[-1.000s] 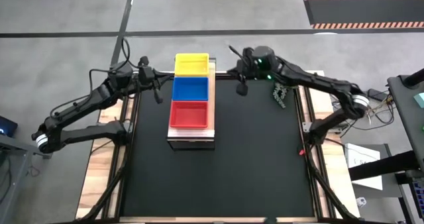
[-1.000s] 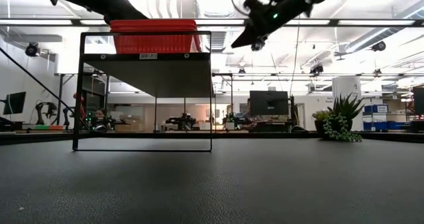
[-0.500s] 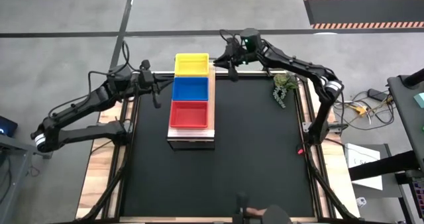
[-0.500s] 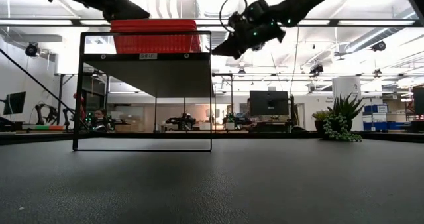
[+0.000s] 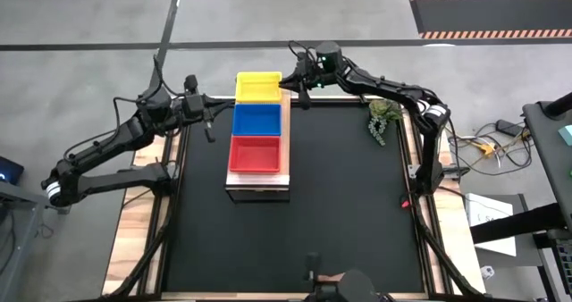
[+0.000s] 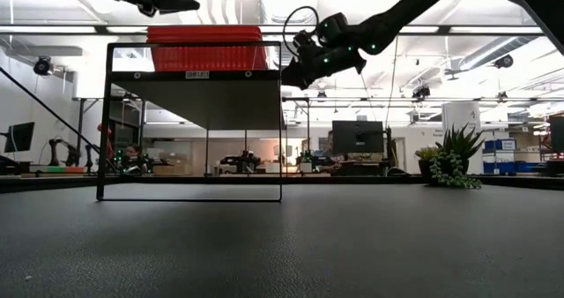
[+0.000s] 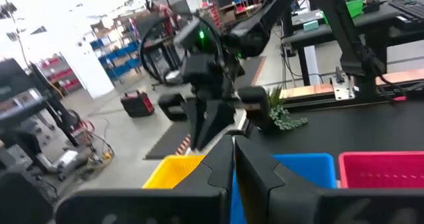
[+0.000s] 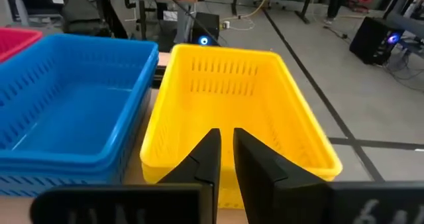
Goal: Stack baskets on shelf by color
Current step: Adjust the yellow bins on the shelf
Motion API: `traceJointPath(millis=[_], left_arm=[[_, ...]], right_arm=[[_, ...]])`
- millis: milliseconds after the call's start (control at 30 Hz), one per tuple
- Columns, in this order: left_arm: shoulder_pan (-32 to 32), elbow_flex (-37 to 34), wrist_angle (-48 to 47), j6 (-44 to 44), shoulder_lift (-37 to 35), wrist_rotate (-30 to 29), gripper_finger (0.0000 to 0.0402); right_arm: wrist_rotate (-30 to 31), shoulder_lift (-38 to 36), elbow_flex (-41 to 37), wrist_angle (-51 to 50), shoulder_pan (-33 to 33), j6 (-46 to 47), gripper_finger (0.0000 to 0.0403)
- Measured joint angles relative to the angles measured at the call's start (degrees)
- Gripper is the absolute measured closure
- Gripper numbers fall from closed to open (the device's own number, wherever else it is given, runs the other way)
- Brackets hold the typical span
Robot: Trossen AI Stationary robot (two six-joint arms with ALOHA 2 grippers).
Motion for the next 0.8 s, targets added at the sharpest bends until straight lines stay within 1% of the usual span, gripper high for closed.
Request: traceJointPath(millis=[167,367,467,567,600,733,800], left_arm=[[0.02,0.02,1.99,2.48,0.69,0.02,0.0402],[0.09,0.02,3.05,2.53,2.66,-0.06,0.0402],[0.09,0.02,3.17,2.13,4.49,-3.6,0.0402],[0.22,0.14,5.28,0.61,8.02,-9.6,0.0402],[0.51,0.19,6.17,0.52,9.47,-10.27,0.0402],[2.09,2.16,7.02,0.51,16.01,-10.13,0.0402],[2.97,3.67,6.63,0.51,19.08,-8.71,0.0402]], right_arm=[[-0.04,1.21,0.0,-0.03,0.0,-0.12,0.0384],[-0.02,1.21,0.0,-0.05,0.0,-1.64,0.0393],[-0.01,0.88,0.0,-0.19,-0.02,-2.21,0.0394],[-0.42,-0.69,-0.02,-1.54,-0.57,-2.43,0.0394],[-0.44,-1.46,-0.02,-2.65,-0.79,-2.93,0.0394],[-0.47,-4.89,-0.84,-8.89,-2.0,-5.4,0.0394],[-0.48,-6.69,-2.13,-11.99,-2.64,-6.69,0.0394]])
